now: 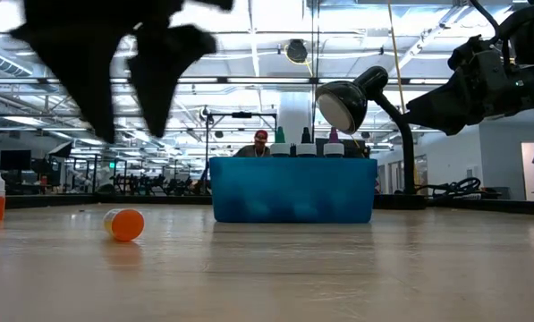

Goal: Pick & Place food coloring
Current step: Put the small yellow food coloring bottle into the blue container

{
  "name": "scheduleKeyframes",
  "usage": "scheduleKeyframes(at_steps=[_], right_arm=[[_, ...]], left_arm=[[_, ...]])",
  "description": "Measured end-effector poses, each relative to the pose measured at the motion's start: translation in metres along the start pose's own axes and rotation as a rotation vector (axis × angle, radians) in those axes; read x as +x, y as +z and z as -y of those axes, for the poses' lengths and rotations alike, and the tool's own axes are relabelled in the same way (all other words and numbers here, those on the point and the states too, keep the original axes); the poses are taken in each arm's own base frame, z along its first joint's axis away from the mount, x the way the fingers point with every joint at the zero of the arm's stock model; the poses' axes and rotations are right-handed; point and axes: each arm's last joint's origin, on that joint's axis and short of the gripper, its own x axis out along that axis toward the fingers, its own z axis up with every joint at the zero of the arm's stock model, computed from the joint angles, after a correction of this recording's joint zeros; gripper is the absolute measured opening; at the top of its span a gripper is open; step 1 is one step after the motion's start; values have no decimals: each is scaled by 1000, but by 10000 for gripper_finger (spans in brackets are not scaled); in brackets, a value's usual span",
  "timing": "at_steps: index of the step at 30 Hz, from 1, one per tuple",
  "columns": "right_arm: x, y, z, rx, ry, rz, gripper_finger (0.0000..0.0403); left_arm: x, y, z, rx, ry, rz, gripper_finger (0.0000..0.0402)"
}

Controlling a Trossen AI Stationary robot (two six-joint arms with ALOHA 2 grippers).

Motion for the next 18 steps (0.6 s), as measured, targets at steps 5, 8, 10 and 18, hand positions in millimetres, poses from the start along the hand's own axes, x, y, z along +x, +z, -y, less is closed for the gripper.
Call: scheduleKeyframes(at_steps=[5, 8, 10, 18], right_arm=[[0, 0, 0, 0, 0, 0, 224], [0, 0, 0, 0, 0, 0, 224], [0, 0, 0, 0, 0, 0, 224], [0, 0, 0, 0, 0, 0, 224]], left_arm=[[27, -10, 8, -9, -84, -58, 208], [41, -12, 10, -2, -112, -58, 197], [49, -13, 9, -5, -119, -45, 189], [65, -13, 0, -8, -133, 1, 169]])
